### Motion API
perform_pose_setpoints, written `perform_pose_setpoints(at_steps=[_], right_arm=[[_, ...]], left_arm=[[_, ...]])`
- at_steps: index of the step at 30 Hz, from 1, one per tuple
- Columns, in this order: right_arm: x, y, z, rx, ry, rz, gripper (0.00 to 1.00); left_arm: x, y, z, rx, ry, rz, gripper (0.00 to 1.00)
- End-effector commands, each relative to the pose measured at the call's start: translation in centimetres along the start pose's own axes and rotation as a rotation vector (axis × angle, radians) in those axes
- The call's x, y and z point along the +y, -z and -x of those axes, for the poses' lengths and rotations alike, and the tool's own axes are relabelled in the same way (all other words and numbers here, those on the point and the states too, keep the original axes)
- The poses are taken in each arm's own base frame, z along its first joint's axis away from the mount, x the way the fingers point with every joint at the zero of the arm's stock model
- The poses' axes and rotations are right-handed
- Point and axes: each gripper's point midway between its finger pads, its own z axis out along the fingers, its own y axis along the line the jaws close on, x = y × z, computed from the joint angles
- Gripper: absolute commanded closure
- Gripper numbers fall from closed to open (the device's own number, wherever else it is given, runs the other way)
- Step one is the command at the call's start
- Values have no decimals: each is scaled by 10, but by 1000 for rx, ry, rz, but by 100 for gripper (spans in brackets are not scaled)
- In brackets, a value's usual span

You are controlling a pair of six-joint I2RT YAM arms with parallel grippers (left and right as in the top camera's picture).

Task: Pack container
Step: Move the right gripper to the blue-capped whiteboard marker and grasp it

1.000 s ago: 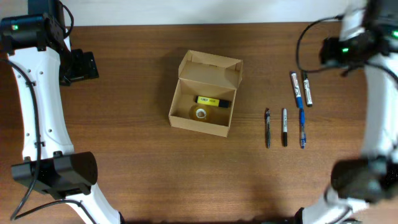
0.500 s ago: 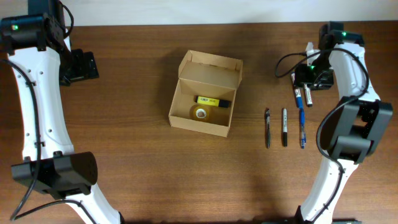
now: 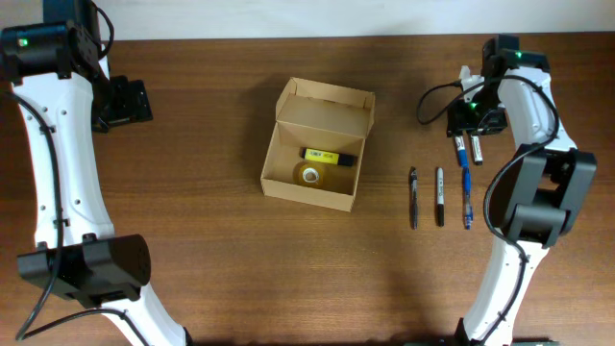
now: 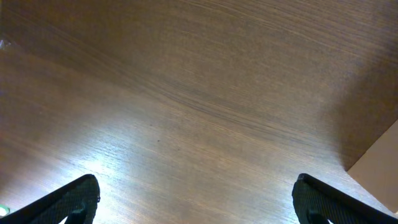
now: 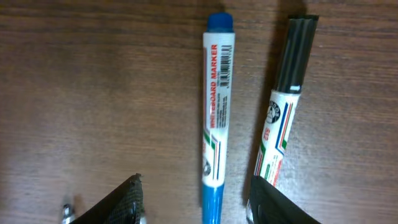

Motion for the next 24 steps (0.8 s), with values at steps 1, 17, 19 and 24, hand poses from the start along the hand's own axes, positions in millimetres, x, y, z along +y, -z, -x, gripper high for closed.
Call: perform_pose_setpoints(at_steps=[1,17,19,24], right_arm=[[-2,-20,-2,36,3,-13,45],[-3,-51,-3,66,-44,-8,52],[-4,-52,-4,68,-44,-12,57],[-6,-52,-4,69,-58,-30,93]], left_arm=[[3,2,-1,-2,-5,8,0],[3,2,-1,-2,-5,8,0],[3,2,-1,-2,-4,8,0],[3,2,-1,-2,-5,8,0]])
